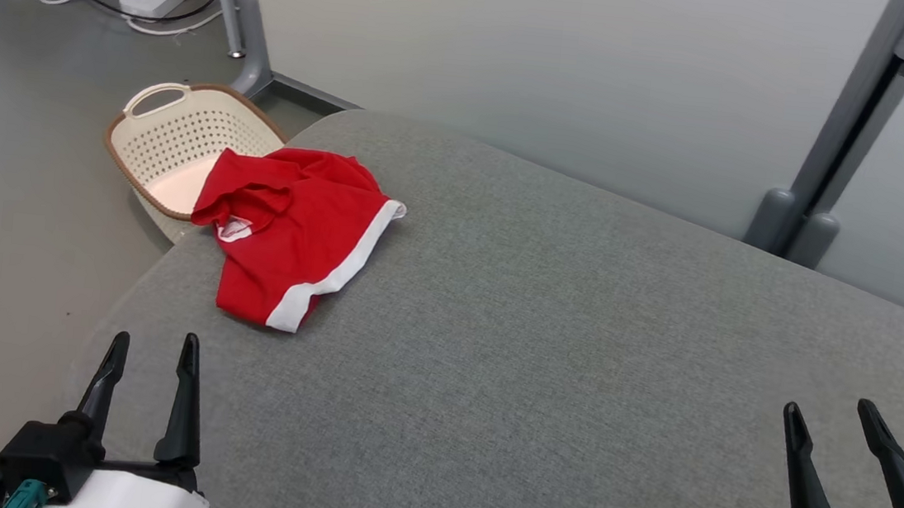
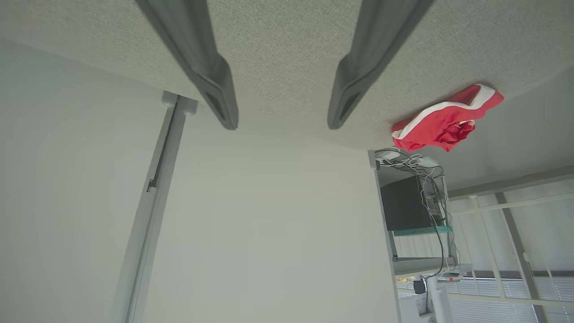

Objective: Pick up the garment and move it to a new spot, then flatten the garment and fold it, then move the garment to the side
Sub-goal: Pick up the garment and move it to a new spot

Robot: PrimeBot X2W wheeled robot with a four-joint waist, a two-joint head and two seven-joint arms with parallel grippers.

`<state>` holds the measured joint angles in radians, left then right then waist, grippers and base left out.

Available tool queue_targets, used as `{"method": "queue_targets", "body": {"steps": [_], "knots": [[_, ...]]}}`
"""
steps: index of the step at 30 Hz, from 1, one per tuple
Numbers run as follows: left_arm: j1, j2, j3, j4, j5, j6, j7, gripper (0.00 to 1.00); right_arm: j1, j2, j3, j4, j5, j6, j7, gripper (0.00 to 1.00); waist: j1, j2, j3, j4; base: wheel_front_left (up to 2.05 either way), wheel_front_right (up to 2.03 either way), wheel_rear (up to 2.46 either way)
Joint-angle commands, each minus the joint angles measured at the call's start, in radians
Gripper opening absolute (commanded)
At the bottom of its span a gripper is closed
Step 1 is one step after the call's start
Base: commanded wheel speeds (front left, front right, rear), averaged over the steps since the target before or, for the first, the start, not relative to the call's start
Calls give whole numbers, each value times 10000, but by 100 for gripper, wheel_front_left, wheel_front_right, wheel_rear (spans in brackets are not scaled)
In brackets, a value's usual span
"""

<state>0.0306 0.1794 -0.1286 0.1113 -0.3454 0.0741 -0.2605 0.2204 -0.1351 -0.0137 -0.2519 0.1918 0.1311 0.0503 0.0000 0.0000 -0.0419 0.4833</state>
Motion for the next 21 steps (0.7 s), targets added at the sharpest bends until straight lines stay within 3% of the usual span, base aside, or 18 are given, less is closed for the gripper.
{"method": "queue_targets", "body": {"steps": [1,14,21], "knots": [[25,11,99,-138,17,63,-42,100,-140,-114,17,-11,37,-7,37,100,0,0,133,272,0,0,0],[-495,-218,140,-242,390,-28,-52,100,-340,-135,-36,146,192,-6,35,100,0,0,384,303,0,0,0],[-2955,-714,-136,1370,-161,-520,73,100,-780,-381,-292,-892,-31,-6,596,100,0,0,2246,-317,0,0,0]]}}
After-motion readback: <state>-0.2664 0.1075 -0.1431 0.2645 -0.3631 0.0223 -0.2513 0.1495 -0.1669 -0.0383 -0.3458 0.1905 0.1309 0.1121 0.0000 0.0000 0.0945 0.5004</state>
